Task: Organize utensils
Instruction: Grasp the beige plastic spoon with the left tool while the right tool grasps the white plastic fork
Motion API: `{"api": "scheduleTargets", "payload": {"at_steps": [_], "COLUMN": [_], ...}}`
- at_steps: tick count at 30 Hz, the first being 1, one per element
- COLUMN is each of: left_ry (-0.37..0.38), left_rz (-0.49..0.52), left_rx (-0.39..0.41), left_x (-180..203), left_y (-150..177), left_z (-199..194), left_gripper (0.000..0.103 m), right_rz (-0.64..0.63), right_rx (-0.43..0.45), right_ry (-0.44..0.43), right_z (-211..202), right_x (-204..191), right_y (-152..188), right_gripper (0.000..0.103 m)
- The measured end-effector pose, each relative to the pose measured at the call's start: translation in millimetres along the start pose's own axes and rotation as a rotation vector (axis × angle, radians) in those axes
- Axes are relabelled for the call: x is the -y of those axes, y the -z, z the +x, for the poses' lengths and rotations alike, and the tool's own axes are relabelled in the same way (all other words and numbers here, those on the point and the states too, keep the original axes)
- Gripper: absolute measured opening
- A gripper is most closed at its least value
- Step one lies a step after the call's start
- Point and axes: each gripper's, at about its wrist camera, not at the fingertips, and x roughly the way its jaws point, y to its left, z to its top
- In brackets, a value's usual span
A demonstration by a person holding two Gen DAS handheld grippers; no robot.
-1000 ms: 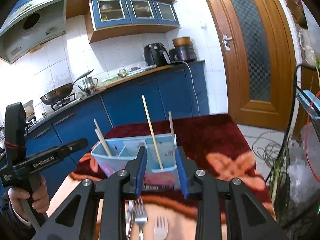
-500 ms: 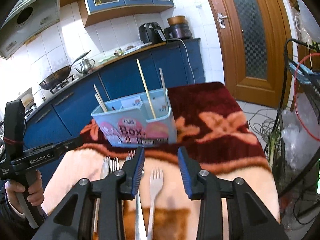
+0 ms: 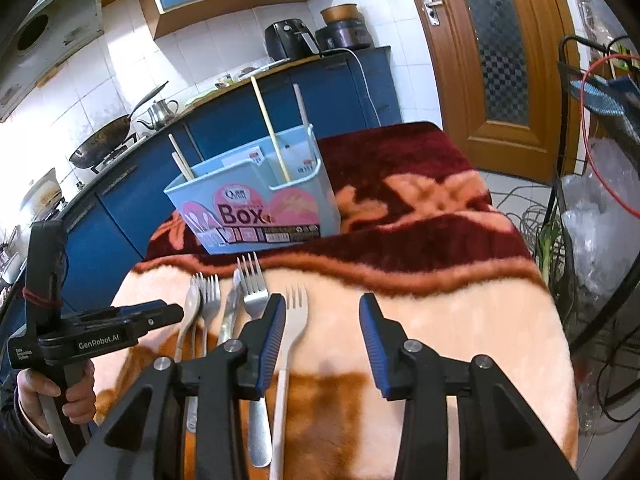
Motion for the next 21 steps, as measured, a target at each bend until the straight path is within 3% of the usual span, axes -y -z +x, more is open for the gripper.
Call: {"api": "scheduleTargets", "payload": {"at_steps": [8, 10, 12, 17, 21], "left_ry": [0.066, 0.090, 0.114, 0.150, 0.151], "left_rz": [-0.027, -0.033, -0.047, -0.068, -0.059], "left_rx": [-0.070, -0.067, -0.084, -0.081, -0.050], "left_x": [3, 4, 2, -3, -6], "left_y": [12, 13, 14, 15, 15], "left_z": [13, 11, 13, 13, 5], "left_gripper": [0.039, 0.032, 0.015, 0.006, 0.006], "right_rz": [0.014, 0.016, 0.010, -0.008, -0.027], "right_rx": [-0.023, -0.028, -0.032, -0.033, -0.037], "right_ry": [-0.016, -0.024, -0.022, -0.022, -0.018], "right_z": [7, 7, 8, 7, 9], "right_x": [6, 6, 4, -1, -5], "right_y": [5, 5, 5, 3, 1], "right_gripper": [0.042, 0.042, 0.042, 0.042, 0.042]}}
